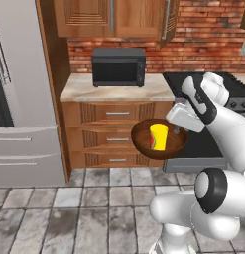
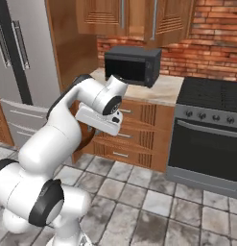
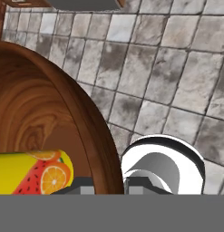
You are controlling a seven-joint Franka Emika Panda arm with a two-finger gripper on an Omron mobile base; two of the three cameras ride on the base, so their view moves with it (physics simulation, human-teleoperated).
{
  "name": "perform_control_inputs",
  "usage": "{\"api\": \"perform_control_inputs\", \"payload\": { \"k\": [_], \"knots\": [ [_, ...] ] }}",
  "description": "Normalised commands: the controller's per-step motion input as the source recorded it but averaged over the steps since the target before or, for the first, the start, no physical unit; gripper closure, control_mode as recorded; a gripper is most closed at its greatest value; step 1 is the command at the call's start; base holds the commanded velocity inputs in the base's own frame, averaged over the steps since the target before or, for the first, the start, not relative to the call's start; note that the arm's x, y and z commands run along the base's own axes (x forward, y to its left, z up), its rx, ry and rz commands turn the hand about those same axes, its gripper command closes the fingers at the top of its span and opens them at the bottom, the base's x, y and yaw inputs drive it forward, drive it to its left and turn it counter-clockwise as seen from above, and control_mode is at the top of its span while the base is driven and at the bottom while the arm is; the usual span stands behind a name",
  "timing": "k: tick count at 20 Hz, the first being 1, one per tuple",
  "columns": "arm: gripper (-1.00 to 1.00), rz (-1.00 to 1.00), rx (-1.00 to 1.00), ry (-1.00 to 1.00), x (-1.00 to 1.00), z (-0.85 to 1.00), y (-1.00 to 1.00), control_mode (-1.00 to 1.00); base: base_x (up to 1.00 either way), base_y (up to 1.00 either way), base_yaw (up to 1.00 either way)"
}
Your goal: Place the cup inside the bowl on the dining table and move the bowl to any counter.
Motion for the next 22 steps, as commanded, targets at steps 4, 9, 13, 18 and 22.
{"api": "perform_control_inputs", "payload": {
  "k": [4, 9, 13, 18, 22],
  "knots": [
    [1.00, 0.00, 0.00, 0.00, 0.00, 0.00, 0.00, 1.00, 0.00, -0.78, 0.09],
    [1.00, 0.00, 0.00, 0.00, 0.00, 0.00, 0.00, 1.00, 0.00, -0.78, 0.09],
    [1.00, 0.00, 0.00, 0.00, 0.00, 0.00, 0.00, 1.00, 0.00, -0.79, 0.09],
    [1.00, 0.00, 0.00, 0.00, 0.00, 0.00, 0.00, 1.00, 0.00, -0.81, 0.08],
    [1.00, 0.00, 0.00, 0.00, 0.00, 0.00, 0.00, 1.00, 0.00, -0.94, 0.05]
  ]
}}
